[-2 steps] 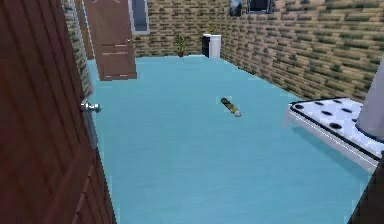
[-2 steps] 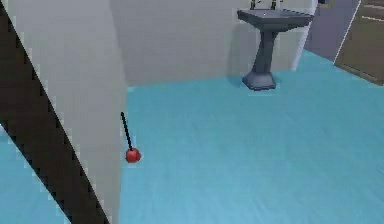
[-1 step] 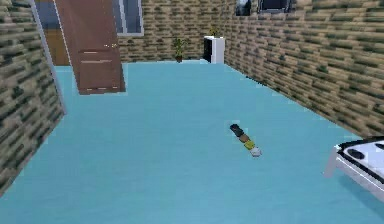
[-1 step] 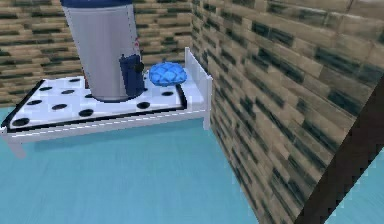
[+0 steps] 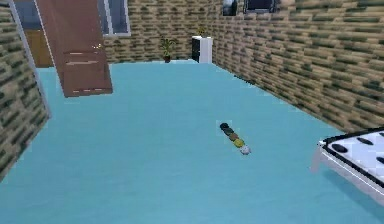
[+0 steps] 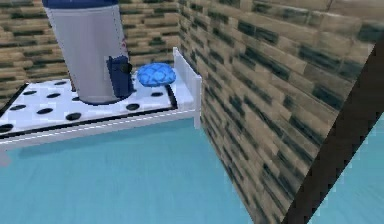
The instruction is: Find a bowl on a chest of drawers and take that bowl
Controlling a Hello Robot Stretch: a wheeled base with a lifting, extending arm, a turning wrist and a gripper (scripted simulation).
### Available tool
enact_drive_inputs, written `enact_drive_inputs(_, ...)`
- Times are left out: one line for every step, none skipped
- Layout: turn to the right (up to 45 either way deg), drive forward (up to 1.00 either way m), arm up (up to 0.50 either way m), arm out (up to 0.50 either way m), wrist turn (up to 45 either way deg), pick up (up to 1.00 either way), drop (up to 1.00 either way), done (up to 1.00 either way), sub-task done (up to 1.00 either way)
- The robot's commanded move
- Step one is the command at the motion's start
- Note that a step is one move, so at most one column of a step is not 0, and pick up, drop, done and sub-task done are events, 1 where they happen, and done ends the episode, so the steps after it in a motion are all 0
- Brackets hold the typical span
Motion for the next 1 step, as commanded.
enact_drive_inputs(0.0, 1.00, 0.00, 0.00, 0.0, 0.00, 0.00, 0.00, 0.00)
